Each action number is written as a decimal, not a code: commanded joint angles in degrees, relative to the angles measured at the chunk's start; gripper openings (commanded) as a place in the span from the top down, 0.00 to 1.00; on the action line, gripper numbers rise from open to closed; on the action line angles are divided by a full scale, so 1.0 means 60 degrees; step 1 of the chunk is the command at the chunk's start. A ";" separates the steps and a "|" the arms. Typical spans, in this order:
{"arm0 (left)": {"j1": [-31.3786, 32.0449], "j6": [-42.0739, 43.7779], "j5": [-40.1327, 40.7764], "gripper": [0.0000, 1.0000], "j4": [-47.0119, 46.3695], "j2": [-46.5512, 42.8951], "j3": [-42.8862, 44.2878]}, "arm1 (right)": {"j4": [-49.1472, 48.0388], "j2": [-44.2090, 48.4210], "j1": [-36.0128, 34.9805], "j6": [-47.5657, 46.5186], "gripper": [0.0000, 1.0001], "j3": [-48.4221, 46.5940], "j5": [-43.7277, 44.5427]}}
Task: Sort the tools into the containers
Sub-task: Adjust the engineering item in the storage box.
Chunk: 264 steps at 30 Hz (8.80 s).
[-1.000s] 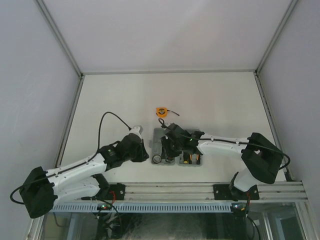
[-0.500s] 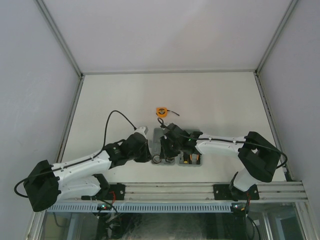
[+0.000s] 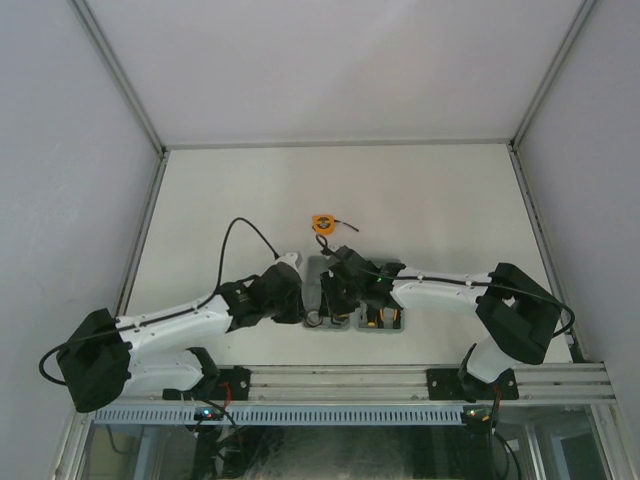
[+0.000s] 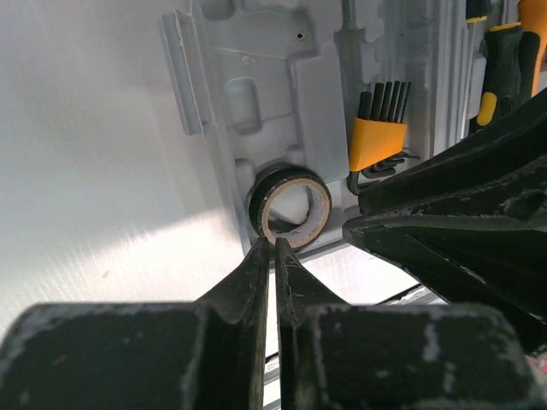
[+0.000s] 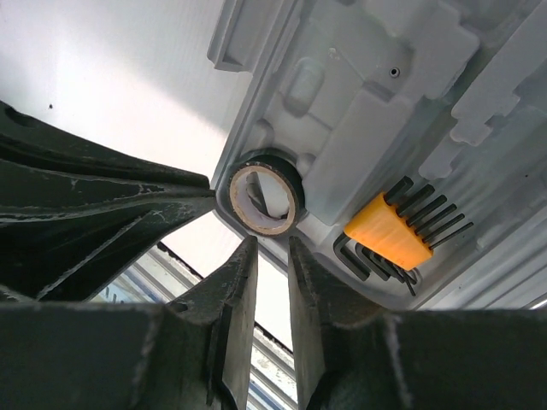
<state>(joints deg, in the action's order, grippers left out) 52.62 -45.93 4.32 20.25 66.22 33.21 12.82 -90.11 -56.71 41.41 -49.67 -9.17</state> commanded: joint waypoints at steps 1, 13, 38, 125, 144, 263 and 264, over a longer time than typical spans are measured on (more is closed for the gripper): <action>0.0074 0.0053 0.0130 0.91 -0.0072 0.0225 0.0484 | -0.0506 0.0116 -0.0001 0.0166 0.80 -0.0034 -0.0068; 0.0078 -0.0005 -0.0031 0.92 -0.0533 0.0704 0.0471 | -0.0569 0.0193 0.0065 0.0193 0.80 0.0141 -0.0123; 0.0078 -0.0108 0.0137 0.97 -0.0368 0.1140 0.0576 | -0.0861 -0.0302 0.0314 0.0157 0.81 0.0189 -0.0432; 0.0737 -0.1022 0.0821 0.76 0.1879 0.2342 0.0964 | -0.0090 -0.0363 0.0442 0.0218 0.96 0.0302 0.0397; 0.0737 -0.0376 0.1172 0.65 0.1836 0.0129 0.1639 | -0.0438 0.0774 0.0508 -0.0521 0.88 0.0296 0.0157; -0.6273 0.3484 0.1155 0.45 0.3304 -0.3630 0.2433 | 0.5128 -0.7191 0.3665 -0.3163 0.04 -1.2713 0.1396; -0.6277 0.3481 0.1155 0.44 0.3305 -0.3617 0.2430 | 0.5255 -0.7325 0.3665 -0.3178 0.05 -1.2876 0.1396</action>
<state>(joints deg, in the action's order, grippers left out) 15.55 -26.28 10.26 40.49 45.21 44.97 41.04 -132.20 -34.30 21.52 -122.04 -0.51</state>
